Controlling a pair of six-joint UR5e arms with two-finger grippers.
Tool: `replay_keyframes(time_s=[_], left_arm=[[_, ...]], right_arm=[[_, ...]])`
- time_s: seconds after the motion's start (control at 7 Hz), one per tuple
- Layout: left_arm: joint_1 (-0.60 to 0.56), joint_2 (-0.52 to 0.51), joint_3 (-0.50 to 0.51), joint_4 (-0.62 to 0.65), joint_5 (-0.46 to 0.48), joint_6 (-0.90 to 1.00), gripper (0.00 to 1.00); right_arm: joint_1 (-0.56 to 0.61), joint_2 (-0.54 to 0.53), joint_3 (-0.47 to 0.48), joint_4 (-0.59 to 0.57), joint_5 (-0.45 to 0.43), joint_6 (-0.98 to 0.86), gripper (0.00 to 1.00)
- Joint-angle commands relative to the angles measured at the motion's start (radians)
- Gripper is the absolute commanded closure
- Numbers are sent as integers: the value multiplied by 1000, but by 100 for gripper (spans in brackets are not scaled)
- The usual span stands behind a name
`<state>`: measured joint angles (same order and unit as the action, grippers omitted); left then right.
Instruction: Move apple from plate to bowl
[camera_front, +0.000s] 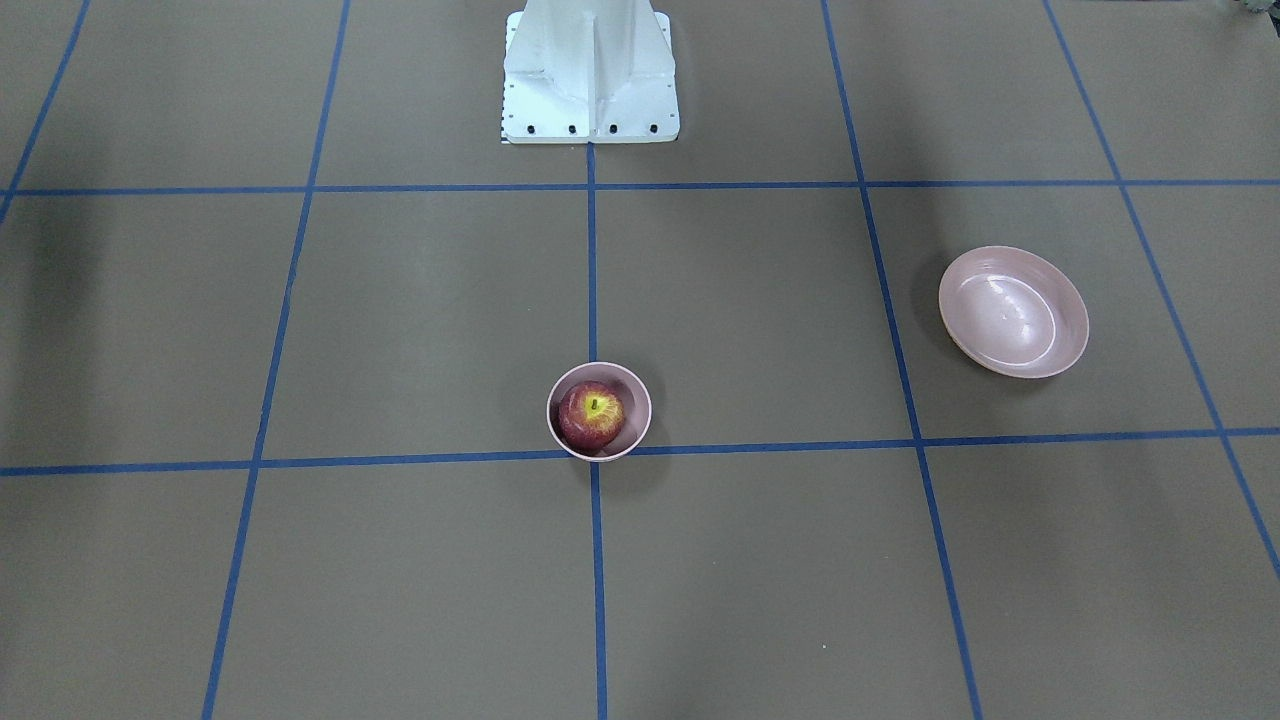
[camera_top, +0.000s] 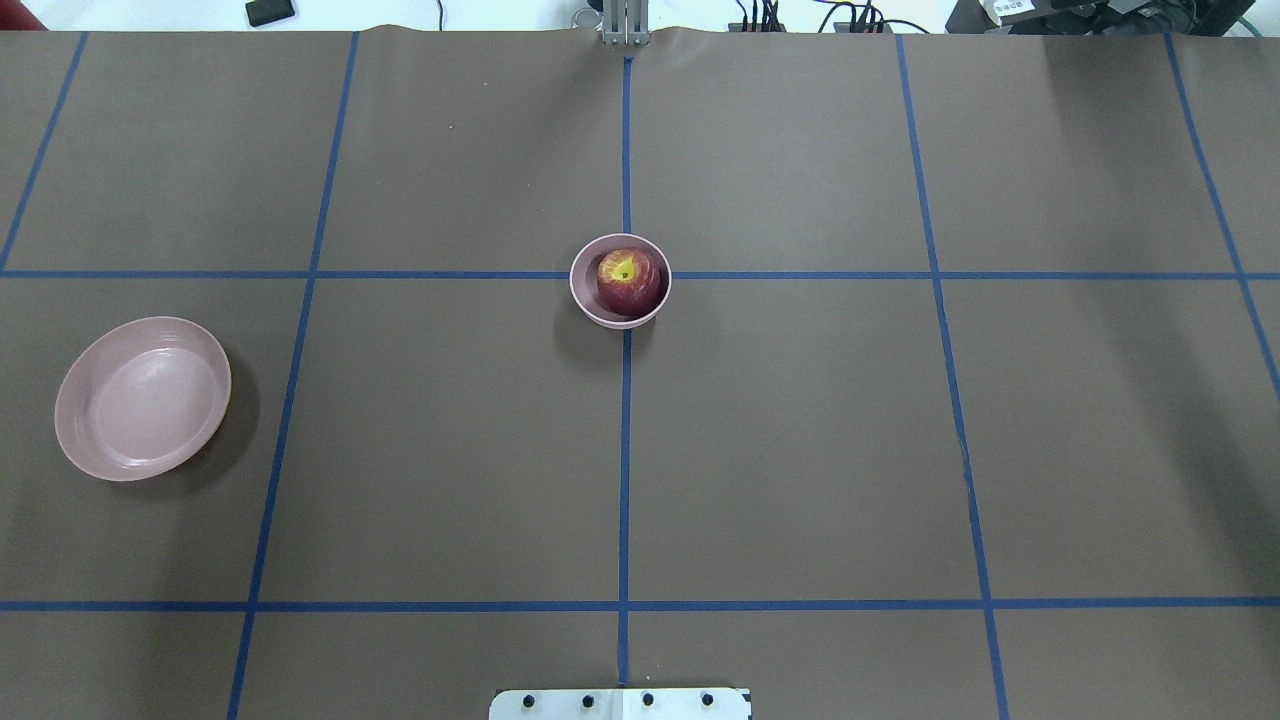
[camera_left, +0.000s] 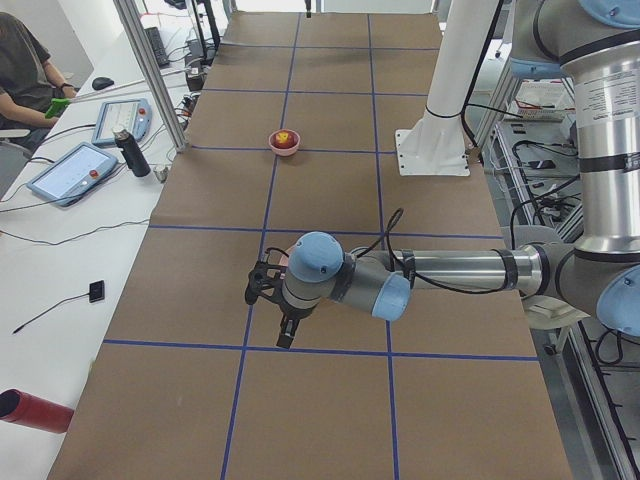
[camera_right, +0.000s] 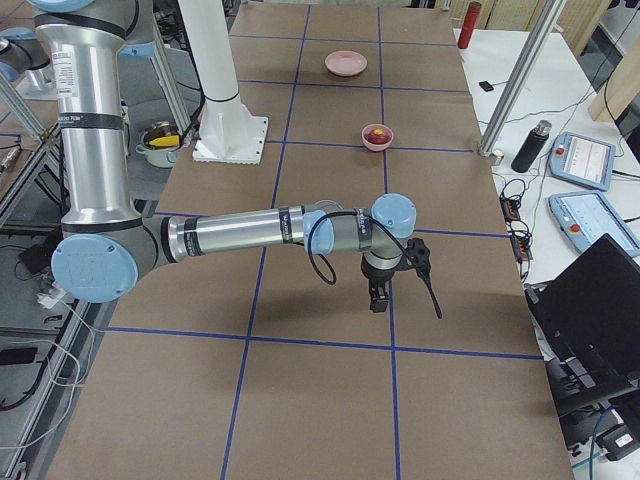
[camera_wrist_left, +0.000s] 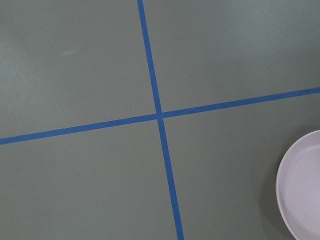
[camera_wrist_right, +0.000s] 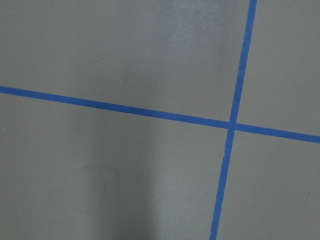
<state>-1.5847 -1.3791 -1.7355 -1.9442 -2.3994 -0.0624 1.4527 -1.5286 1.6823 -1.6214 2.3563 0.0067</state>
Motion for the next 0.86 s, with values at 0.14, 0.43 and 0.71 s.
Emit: replay_keyframes(time_s=[0.14, 0.43, 0.71], left_arm=[[9, -84, 34, 145, 5, -10, 2], [17, -196, 38, 467, 16, 3, 2], [18, -183, 34, 470, 14, 3, 2]], right_arm=[[0, -4, -18, 2, -3, -2, 0], [-2, -4, -21, 2, -5, 1, 0], [-2, 1, -33, 3, -5, 1, 0]])
